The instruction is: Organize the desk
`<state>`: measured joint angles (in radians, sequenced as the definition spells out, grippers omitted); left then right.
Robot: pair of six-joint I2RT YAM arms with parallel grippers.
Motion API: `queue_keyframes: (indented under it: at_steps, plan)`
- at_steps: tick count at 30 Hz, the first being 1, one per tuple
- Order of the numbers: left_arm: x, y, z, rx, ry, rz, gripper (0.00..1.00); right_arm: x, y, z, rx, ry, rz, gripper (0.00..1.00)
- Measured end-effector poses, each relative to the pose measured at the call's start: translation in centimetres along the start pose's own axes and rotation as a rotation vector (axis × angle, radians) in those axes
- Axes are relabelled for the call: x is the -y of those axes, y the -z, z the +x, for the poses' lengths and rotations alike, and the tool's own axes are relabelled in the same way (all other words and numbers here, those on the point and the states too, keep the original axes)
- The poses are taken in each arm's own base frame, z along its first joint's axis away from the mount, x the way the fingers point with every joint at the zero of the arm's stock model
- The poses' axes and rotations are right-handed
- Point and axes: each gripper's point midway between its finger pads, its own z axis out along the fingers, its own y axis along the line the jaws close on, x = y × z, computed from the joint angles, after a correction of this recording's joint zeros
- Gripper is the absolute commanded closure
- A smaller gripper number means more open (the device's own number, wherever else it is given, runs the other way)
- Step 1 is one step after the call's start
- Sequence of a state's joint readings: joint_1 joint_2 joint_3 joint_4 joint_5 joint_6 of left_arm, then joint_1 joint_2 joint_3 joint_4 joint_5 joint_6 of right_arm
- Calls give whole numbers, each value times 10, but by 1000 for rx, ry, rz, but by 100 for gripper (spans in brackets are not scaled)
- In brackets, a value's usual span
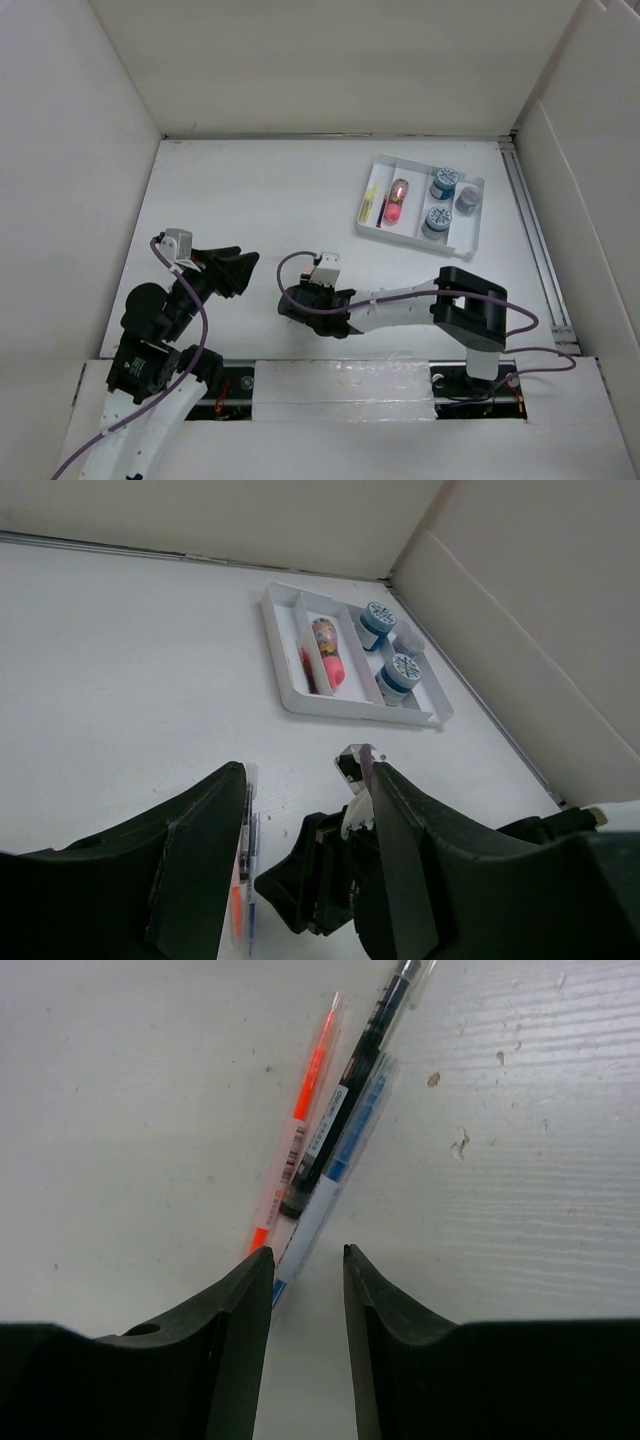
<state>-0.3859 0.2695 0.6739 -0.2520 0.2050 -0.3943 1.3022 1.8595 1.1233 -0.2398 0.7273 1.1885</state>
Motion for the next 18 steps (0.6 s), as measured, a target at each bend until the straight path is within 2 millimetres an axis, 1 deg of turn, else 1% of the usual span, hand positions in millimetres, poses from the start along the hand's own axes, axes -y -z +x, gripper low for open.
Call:
queue_keyframes:
  at_steps: [5,8,10,18]
  plan:
    - [1,1,0,3,-1,3,49,-2,-12,-5,10,5,6,61]
    - [0,1,1,0,0,2,49,-1,-14,-2,6,12,9,62]
    - [-1,0,2,-2,0,1,49,0,-16,1,4,14,12,66]
    - [1,4,1,10,-2,11,48,3,-19,4,3,9,23,67]
